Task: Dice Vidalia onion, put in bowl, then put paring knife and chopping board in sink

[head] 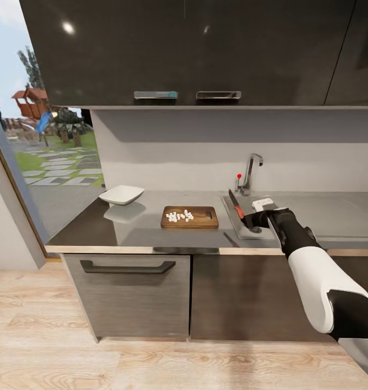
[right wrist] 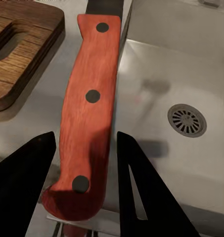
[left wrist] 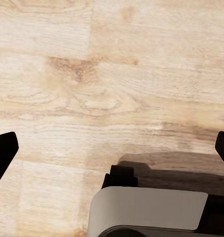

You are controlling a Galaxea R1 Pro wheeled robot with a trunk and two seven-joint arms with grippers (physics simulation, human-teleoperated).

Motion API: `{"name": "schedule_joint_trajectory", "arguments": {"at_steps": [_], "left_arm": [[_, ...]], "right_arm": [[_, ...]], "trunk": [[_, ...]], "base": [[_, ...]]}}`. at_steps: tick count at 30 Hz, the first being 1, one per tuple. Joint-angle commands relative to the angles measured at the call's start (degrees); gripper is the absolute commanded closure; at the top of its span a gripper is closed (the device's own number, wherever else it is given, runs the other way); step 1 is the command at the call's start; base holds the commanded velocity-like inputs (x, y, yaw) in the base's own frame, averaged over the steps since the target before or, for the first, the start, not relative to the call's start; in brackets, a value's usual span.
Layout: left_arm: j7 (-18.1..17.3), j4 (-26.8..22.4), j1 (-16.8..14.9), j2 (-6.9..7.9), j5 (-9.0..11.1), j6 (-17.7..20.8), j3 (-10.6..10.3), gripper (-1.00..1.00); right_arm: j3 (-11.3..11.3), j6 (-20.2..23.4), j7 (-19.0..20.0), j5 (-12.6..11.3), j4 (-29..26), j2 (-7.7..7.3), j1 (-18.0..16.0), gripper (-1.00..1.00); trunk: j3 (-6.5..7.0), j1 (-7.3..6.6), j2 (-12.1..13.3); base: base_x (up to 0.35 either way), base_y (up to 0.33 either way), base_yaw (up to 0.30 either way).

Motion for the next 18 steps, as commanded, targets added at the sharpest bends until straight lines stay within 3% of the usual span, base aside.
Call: {"name": "schedule_joint_trajectory", "arguments": {"at_steps": [1, 7, 18], "left_arm": [[-0.07, 0.25, -0.11, -0.01, 0.41, -0.42, -0.04, -1.0], [-0.07, 0.25, -0.11, -0.01, 0.41, -0.43, -0.04, -1.0], [-0.06, 0.25, -0.11, -0.43, 0.38, -0.43, -0.04, -1.0]], "right_arm": [[-0.28, 0.19, 0.46, 0.6, -0.11, 0.03, -0.03, 1.0], [-0.52, 4.43, 0.53, 0.52, -0.88, -2.4, -0.03, 1.0], [-0.55, 5.08, 0.5, 0.53, -1.63, -2.79, -0.03, 1.0]], "trunk": [[-0.06, 0.0, -0.03], [-0.06, 0.0, -0.03], [-0.06, 0.0, -0.03]], "base": [[0.0, 0.0, 0.0], [0.0, 0.0, 0.0], [0.0, 0.0, 0.0]]}}
